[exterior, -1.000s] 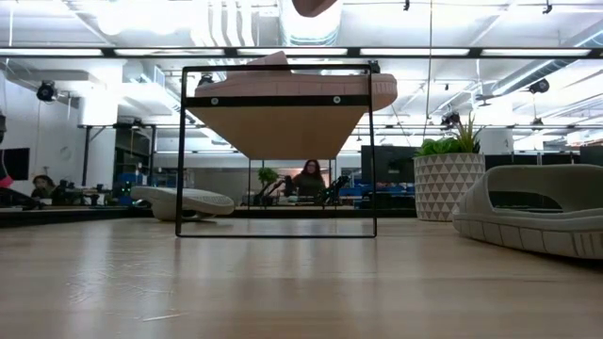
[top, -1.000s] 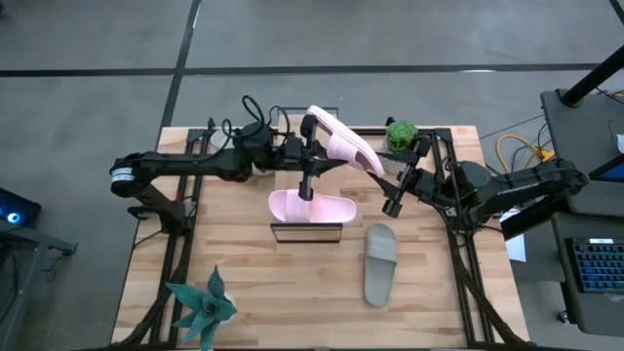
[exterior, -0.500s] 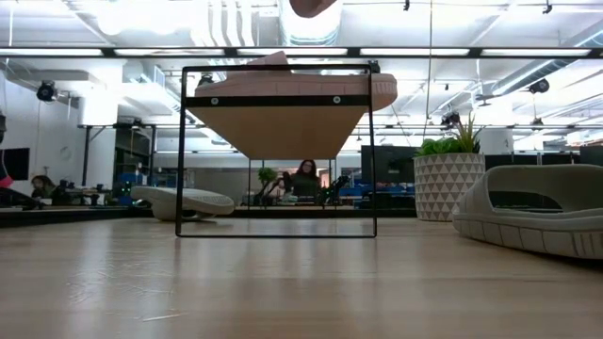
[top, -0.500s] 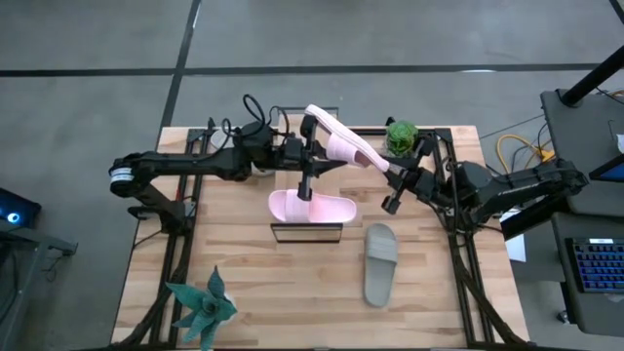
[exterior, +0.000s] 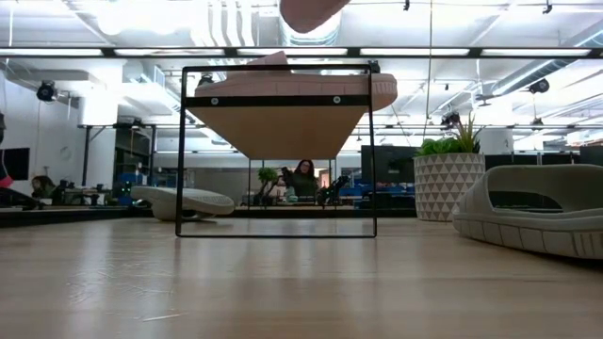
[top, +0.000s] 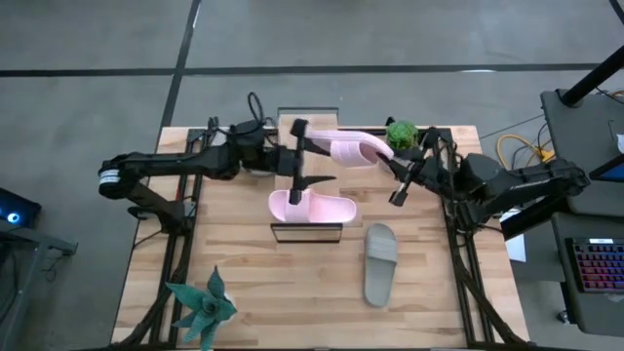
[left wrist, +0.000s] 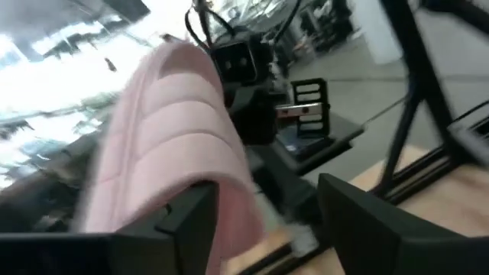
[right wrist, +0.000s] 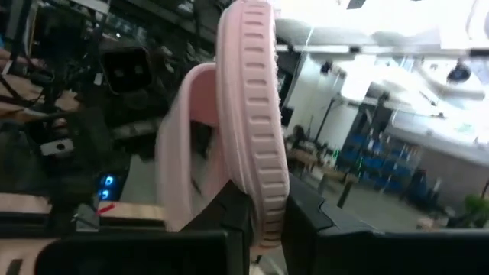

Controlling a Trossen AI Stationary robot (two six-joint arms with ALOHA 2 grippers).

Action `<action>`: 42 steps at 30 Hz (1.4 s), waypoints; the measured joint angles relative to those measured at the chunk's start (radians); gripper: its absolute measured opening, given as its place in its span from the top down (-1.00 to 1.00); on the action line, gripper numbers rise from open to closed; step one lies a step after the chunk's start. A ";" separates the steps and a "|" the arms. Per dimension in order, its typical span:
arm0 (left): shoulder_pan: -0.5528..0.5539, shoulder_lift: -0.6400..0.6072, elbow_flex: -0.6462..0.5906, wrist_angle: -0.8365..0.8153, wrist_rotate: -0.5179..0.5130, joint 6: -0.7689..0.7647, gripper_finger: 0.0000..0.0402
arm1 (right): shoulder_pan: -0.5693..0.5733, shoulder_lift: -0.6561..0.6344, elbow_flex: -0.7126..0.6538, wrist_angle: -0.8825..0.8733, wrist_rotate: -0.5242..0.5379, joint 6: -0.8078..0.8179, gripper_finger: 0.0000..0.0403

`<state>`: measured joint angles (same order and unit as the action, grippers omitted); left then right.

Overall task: Pick and place slides into the shelf
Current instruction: Put the pink slipper on the shelf

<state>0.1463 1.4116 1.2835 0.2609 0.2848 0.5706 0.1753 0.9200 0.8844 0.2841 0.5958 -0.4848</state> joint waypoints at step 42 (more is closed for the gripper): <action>-0.128 0.188 -0.052 0.554 -0.774 1.394 -0.09 | -0.189 0.150 0.448 -0.733 -0.165 0.489 0.85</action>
<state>0.0185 1.6001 1.2317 0.8149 -0.4889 1.9645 -0.0139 1.0698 1.3323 -0.4488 0.4303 0.0047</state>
